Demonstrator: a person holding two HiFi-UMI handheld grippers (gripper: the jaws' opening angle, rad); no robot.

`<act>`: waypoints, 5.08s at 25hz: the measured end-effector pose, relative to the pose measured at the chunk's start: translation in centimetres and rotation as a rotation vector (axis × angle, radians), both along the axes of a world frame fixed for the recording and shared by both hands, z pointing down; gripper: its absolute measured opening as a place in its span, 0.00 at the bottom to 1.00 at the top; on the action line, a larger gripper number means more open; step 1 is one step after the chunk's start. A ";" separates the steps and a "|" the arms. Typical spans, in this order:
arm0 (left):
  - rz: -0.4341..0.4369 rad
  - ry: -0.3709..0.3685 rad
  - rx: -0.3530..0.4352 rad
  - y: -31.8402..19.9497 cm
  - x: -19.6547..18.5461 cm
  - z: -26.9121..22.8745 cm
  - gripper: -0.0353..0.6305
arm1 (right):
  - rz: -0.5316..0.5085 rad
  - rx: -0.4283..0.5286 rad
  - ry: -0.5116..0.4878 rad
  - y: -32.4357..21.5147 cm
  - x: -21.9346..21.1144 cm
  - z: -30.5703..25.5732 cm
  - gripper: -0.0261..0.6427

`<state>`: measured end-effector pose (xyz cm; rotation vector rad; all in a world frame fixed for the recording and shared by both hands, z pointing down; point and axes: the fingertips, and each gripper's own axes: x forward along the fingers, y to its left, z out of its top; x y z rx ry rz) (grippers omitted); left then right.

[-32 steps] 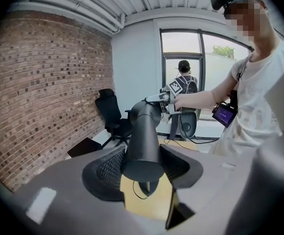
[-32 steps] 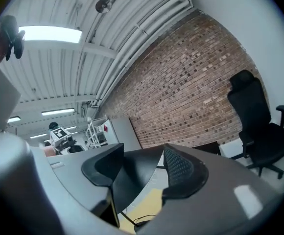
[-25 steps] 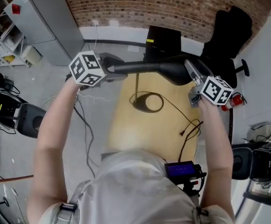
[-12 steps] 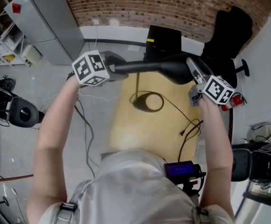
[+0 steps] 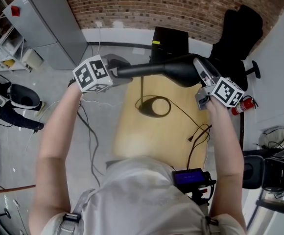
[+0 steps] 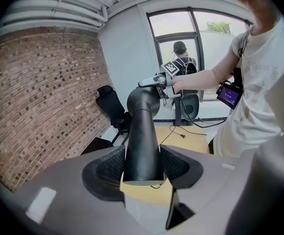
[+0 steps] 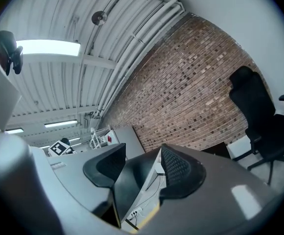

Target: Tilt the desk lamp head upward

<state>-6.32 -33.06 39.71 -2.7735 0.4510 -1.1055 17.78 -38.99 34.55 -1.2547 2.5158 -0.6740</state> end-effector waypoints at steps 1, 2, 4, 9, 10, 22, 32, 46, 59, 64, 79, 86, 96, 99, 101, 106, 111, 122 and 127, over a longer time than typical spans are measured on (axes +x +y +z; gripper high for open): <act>-0.002 0.009 -0.001 0.0 0.0 0.0 0.39 | -0.004 0.000 -0.007 0.0 -0.1 0.0 0.40; -0.004 0.016 0.001 0.0 0.0 0.0 0.39 | -0.005 0.000 -0.010 0.0 -0.1 0.0 0.39; -0.011 0.030 0.008 -0.1 0.1 0.1 0.39 | 0.005 -0.003 -0.004 -0.2 0.1 0.2 0.39; -0.016 0.019 0.011 -0.1 0.6 0.4 0.39 | 0.009 0.012 0.025 -0.2 0.4 -0.2 0.39; -0.020 0.017 0.011 -0.1 0.8 0.5 0.38 | 0.015 0.023 0.035 -0.2 0.5 -0.4 0.39; -0.075 0.041 -0.003 -0.7 1.6 1.9 0.38 | 0.041 0.097 0.243 -1.0 0.3 -2.5 0.36; -0.104 0.082 -0.023 -1.2 1.9 2.5 0.38 | 0.042 0.158 0.300 -1.4 -0.6 -5.0 0.34; -0.119 0.125 -0.056 -1.2 2.6 3.5 0.38 | 0.032 0.255 0.370 -0.7 -2.8 -8.9 0.33; -0.116 0.133 -0.093 -1.3 3.1 4.3 0.38 | 0.003 0.316 0.448 -0.3 -4.9 -11.1 0.33; -0.118 0.151 -0.104 -1.3 3.5 4.3 0.38 | -0.008 0.342 0.460 0.0 -5.7 -12.3 0.33; -0.111 0.200 -0.122 -1.3 3.9 4.1 0.38 | -0.028 0.401 0.487 0.9 -8.0 -15.1 0.31; -0.105 0.226 -0.149 -0.7 3.7 4.1 0.38 | -0.029 0.396 0.490 1.6 -9.5 -15.5 0.30; -0.105 0.285 -0.145 0.5 2.3 2.6 0.38 | 0.001 0.409 0.508 3.6 -13.4 -17.9 0.26; -0.101 0.294 -0.138 0.8 2.3 2.3 0.38 | 0.017 0.409 0.509 4.2 -13.5 -18.1 0.25; -0.099 0.302 -0.137 0.8 2.5 2.2 0.38 | 0.025 0.404 0.516 4.1 -13.3 -18.1 0.25; -0.094 0.329 -0.111 0.0 3.5 2.3 0.39 | 0.031 0.372 0.545 3.3 -12.0 -17.5 0.28; -0.104 0.397 -0.087 -0.8 4.0 2.2 0.40 | 0.081 0.366 0.508 3.0 -9.3 -16.9 0.31; -0.209 0.707 0.004 5.2 -3.4 0.0 0.32 | 0.183 0.422 0.389 13.6 -7.4 -14.7 0.22; -0.284 0.733 -0.004 9.0 -5.6 3.6 0.13 | 0.118 0.358 0.340 18.1 -8.1 -7.2 0.07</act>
